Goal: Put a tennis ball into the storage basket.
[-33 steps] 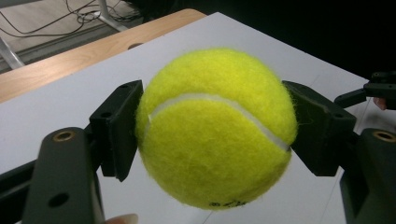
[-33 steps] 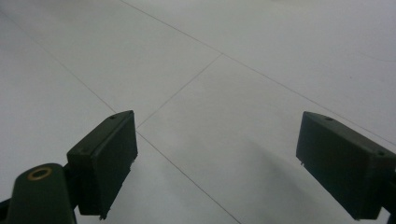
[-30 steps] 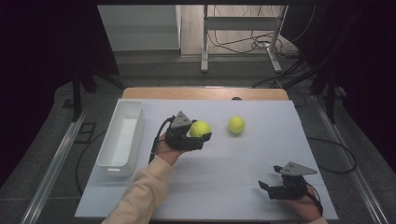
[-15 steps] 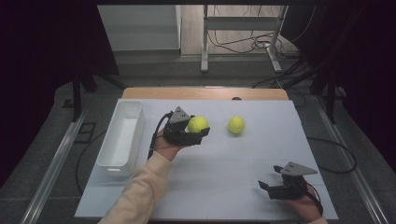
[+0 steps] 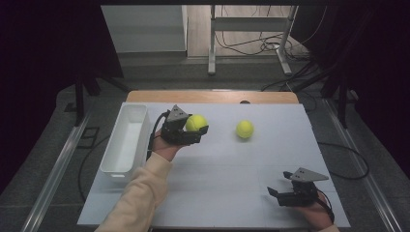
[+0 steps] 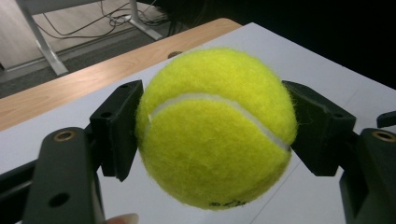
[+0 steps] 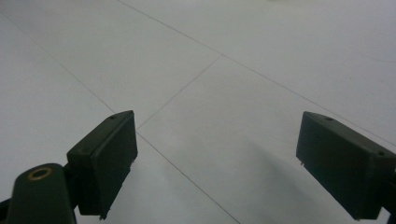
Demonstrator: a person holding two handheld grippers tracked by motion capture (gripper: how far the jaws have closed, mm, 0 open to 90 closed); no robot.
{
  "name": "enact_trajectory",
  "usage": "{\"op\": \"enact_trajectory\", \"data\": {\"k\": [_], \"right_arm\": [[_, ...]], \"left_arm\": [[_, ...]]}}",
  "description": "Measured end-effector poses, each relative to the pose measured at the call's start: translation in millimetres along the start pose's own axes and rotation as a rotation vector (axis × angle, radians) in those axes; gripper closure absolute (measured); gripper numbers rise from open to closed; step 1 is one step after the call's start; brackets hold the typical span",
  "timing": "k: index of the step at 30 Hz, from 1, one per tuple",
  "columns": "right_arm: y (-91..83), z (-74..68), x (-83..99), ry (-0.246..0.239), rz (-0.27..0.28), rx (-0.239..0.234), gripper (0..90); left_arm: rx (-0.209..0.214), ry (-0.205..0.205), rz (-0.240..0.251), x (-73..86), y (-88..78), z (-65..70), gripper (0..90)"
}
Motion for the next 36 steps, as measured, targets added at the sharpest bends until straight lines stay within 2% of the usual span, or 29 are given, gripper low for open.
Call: {"op": "enact_trajectory", "data": {"k": [36], "right_arm": [[-0.9, 0.8, -0.6, 0.006, 0.006, 0.008, 13.0]], "left_arm": [[-0.13, -0.053, 0.019, -7.9, -33.8, -51.4, 26.5]]}}
Point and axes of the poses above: each handheld gripper's, and its own axes: y roughly forward along the jaws, x roughly out of its underside, z roughly to its right, the point moved 3 cm from there along y, roughly forward along the jaws, and after that the axes turned 3 degrees about -x, right-handed, at the moved point
